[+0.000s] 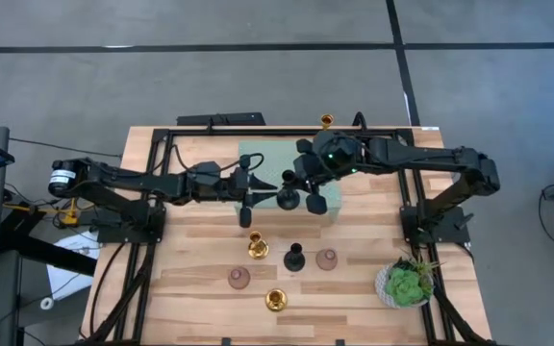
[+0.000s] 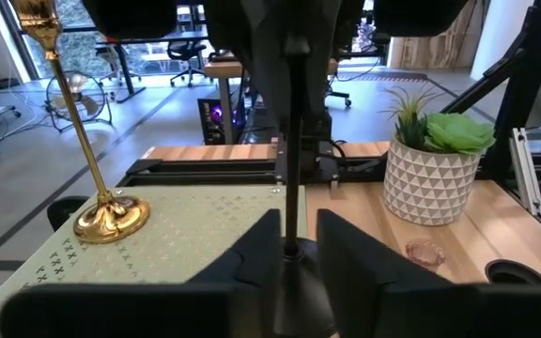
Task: Pick & Place candle stick holders
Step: Put the bottom black candle holder on the shelf
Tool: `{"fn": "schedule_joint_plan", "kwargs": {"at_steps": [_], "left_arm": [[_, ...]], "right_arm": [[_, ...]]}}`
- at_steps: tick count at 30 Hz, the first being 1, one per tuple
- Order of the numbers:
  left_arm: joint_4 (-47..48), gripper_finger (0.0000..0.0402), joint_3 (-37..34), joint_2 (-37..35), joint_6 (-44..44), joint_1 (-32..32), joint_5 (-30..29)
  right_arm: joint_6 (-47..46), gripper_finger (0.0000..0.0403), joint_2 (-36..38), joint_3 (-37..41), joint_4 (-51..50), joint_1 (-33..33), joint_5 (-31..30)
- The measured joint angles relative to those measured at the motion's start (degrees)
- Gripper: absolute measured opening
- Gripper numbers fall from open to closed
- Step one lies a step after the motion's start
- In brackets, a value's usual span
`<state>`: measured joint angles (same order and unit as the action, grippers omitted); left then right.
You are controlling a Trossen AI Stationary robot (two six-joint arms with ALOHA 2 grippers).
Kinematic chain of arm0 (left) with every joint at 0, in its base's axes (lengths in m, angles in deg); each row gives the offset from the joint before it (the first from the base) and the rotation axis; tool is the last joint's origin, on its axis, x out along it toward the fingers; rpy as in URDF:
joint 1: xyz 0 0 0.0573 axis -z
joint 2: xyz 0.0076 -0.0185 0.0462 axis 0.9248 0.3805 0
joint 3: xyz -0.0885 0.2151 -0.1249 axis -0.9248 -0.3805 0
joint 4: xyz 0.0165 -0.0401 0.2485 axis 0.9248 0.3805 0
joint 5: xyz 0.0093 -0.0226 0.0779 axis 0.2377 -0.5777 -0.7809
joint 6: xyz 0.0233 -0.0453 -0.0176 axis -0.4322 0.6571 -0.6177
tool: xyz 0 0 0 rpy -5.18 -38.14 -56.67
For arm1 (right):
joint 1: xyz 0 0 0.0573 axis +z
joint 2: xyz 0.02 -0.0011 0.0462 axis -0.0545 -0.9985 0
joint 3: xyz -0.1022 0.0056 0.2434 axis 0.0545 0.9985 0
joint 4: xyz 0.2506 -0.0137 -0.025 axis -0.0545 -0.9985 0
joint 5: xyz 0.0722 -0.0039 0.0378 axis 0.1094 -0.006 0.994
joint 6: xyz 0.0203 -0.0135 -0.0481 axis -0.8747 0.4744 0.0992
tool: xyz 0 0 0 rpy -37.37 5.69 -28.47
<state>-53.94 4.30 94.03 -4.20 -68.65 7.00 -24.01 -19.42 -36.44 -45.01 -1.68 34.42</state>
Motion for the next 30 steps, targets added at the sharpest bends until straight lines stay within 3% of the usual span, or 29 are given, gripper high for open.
{"fn": "schedule_joint_plan", "kwargs": {"at_steps": [8, 14, 22, 30], "left_arm": [[-2.4, 0.0155, 0.0, 1.7, 2.1, 0.0, 0.0], [-10.7, 0.0169, 0.0, 6.5, 2.3, 0.0, -0.1], [-16.2, 0.0138, 0.0, 9.4, 2.3, 0.0, 0.0], [-17.1, 0.0056, 0.0, 9.4, 2.3, 0.0, 0.0]], "right_arm": [[0.0, 0.0001, 0.1, 0.0, 3.6, 0.1, 0.0], [0.2, 0.0001, 0.1, 0.0, 4.0, 0.5, 0.0], [0.2, 0.0001, 0.1, 0.0, 4.0, 0.7, 0.0], [0.4, 0.0001, 0.1, 0.0, 4.0, 0.7, -0.1]]}}
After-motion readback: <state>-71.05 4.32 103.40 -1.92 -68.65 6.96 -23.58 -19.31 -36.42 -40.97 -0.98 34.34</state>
